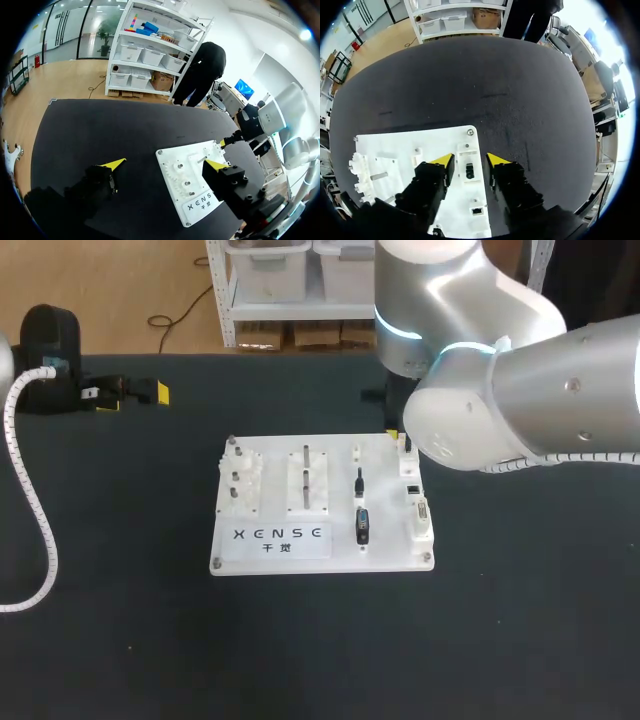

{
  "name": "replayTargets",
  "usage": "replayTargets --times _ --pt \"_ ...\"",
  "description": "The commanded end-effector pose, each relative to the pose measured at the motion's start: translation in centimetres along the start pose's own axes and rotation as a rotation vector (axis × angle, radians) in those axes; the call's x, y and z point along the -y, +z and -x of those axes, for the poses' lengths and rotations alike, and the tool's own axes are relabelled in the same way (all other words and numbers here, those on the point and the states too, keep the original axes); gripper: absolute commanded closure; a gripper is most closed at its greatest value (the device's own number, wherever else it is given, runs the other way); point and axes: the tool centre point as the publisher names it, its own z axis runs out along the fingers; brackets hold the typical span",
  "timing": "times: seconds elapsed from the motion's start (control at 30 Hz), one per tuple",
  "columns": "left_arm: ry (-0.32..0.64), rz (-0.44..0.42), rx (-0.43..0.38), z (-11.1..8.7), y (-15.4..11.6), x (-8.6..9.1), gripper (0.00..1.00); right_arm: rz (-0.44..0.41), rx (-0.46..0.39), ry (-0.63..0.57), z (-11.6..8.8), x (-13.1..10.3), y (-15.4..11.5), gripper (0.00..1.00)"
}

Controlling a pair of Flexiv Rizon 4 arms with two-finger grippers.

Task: Insert the USB connector, Ethernet cable, and multi-pin plug into their matching sockets one by one.

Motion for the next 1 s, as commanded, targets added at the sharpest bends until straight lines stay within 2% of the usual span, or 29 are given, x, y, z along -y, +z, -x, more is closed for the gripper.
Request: replayTargets --times 0.03,0.27,0.47,0.63,0.67,0.7,0.73,0.87,1.0 --pt "0.0 0.0 0.0 0.0 0.0 0.0 0.0 0.003 0.048 -0.003 -1.3 0.0 -2.6 0.0" --pt "0.0 0.0 0.0 0.0 0.0 0.0 0.0 0.038 0.011 -0.036 -4.2 -2.6 -4.2 0.0" --pt "0.0 0.0 0.0 0.0 0.0 0.0 0.0 0.064 -0.053 -0.087 -7.5 -4.4 -3.8 0.0" --pt "0.0 0.0 0.0 0.0 0.0 0.0 0.0 0.072 -0.077 -0.105 -8.8 -5.1 -3.1 0.0" --pt "0.0 0.0 0.0 0.0 0.0 0.0 0.0 0.07 -0.079 -0.107 -8.9 -5.1 -2.9 0.12" --pt "0.0 0.0 0.0 0.0 0.0 0.0 0.0 0.07 -0.082 -0.108 -9.0 -5.1 -2.8 0.31" --pt "0.0 0.0 0.0 0.0 0.0 0.0 0.0 0.07 -0.083 -0.109 -9.0 -5.1 -2.7 0.39" --pt "0.0 0.0 0.0 0.0 0.0 0.0 0.0 0.069 -0.093 -0.113 -9.2 -5.0 -1.9 0.54" --pt "0.0 0.0 0.0 0.0 0.0 0.0 0.0 0.062 -0.1 -0.129 -9.5 -5.1 -1.2 0.56"
